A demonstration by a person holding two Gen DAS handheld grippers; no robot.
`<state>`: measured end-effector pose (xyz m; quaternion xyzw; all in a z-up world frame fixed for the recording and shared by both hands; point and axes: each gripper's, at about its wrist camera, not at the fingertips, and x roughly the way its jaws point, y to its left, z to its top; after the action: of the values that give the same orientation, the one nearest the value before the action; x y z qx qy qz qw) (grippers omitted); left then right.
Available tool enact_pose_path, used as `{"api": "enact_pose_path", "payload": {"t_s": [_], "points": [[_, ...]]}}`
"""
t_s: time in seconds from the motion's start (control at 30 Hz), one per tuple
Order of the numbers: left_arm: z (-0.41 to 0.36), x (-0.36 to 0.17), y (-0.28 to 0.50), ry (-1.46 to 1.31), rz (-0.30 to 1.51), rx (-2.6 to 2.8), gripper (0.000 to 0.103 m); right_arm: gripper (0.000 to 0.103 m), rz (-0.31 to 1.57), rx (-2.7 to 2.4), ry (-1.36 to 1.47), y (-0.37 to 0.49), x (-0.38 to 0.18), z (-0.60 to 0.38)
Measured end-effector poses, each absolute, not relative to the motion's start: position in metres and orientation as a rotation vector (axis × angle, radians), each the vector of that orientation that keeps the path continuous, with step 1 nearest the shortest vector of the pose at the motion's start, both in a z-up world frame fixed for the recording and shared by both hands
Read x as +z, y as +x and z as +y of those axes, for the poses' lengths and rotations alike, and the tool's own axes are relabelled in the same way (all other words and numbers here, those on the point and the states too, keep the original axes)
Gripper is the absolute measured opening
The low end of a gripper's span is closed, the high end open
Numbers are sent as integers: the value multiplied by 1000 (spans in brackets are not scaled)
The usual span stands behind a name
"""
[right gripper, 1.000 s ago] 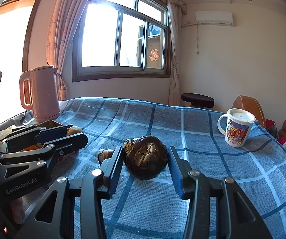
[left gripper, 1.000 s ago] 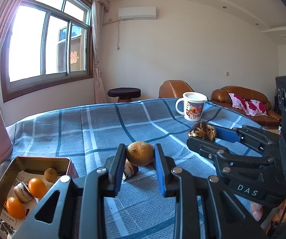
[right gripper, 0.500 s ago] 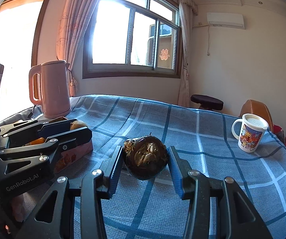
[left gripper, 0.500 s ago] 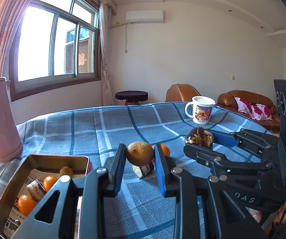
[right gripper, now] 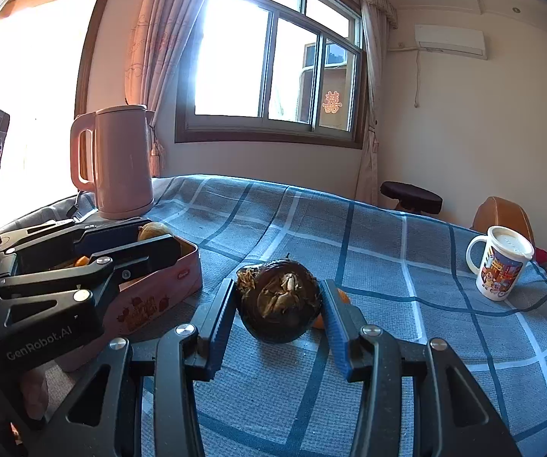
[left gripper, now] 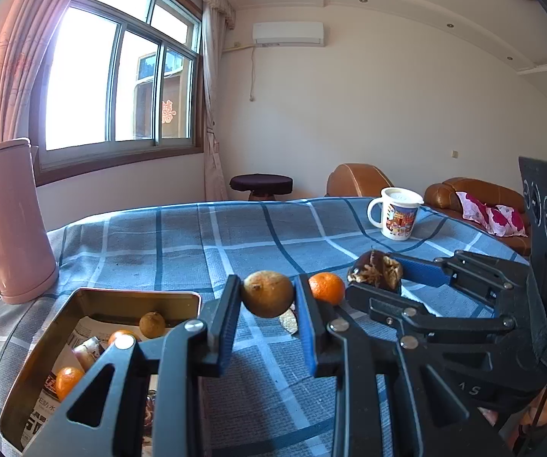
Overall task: Organize fruits
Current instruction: 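Lower the pear into the tin box with the left tool while the right tool lowers the mangosteen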
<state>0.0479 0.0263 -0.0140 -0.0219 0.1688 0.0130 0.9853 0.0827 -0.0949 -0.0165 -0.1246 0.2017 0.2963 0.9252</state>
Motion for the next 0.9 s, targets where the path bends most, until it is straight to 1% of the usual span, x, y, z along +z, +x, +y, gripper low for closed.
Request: {"api": "enact_pose_path", "payload": {"t_s": [0.6, 0.9], "points": [[60, -16, 35, -72, 347, 99, 30, 47, 416, 673, -299, 78, -13, -62], [94, -19, 28, -102, 377, 170, 30, 47, 418, 732, -310, 76, -9, -36]]}}
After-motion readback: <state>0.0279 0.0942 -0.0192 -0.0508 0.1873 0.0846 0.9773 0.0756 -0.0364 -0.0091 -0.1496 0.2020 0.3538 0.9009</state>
